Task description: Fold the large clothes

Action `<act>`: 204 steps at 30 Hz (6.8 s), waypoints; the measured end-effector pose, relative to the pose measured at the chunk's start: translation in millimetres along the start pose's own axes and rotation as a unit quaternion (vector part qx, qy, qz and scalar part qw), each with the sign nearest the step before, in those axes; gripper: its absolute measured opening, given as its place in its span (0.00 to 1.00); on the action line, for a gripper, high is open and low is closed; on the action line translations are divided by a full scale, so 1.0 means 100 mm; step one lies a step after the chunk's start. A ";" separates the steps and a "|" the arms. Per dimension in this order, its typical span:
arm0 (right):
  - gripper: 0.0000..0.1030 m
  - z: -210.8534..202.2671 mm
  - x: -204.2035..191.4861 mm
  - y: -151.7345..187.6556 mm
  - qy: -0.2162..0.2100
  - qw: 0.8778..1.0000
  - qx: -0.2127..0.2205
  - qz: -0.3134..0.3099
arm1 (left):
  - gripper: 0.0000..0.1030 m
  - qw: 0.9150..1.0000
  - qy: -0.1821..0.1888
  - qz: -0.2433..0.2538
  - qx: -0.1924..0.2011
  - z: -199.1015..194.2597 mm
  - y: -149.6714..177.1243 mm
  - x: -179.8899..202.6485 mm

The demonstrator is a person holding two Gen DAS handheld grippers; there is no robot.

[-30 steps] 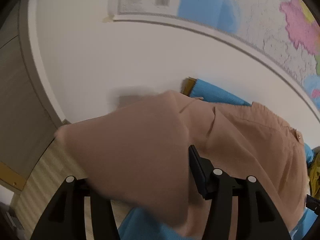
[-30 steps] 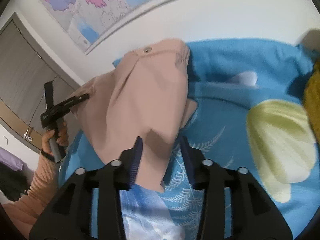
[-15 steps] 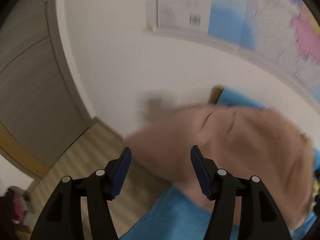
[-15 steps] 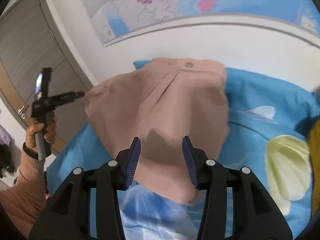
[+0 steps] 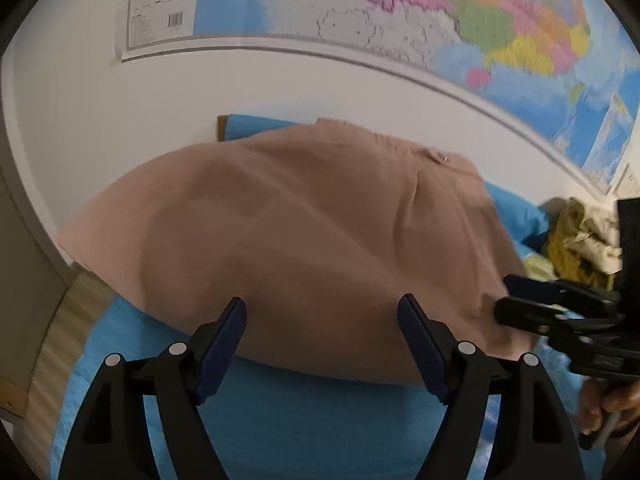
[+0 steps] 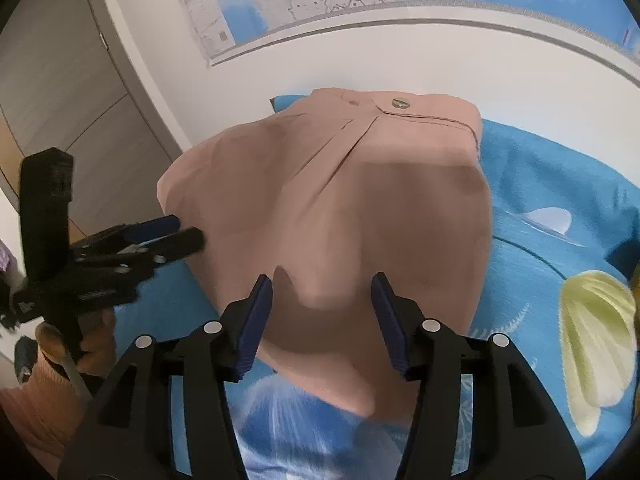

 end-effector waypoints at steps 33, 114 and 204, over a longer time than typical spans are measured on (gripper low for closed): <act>0.49 0.67 0.62 -0.73 0.009 0.997 -0.041 0.057 | 0.80 0.999 -0.007 0.008 -0.045 0.14 0.00 0.00; 0.55 0.20 0.03 0.17 0.041 0.997 -0.025 -0.052 | 0.78 0.998 -0.061 -0.018 -0.013 0.11 -0.02 -0.72; 0.57 0.04 0.03 0.15 0.052 0.998 0.014 -0.018 | 0.82 0.998 -0.053 0.039 0.023 -0.17 0.26 -0.24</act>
Point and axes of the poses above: each gripper's, at about its wrist camera, not at the fingertips, and z roughly the way its jaws point, x to its right, y to its underside, the point moved 3 cm from there along z, roughly the way its jaws point, and after that the axes turned 6 degrees about -x, right-handed, at the moved point
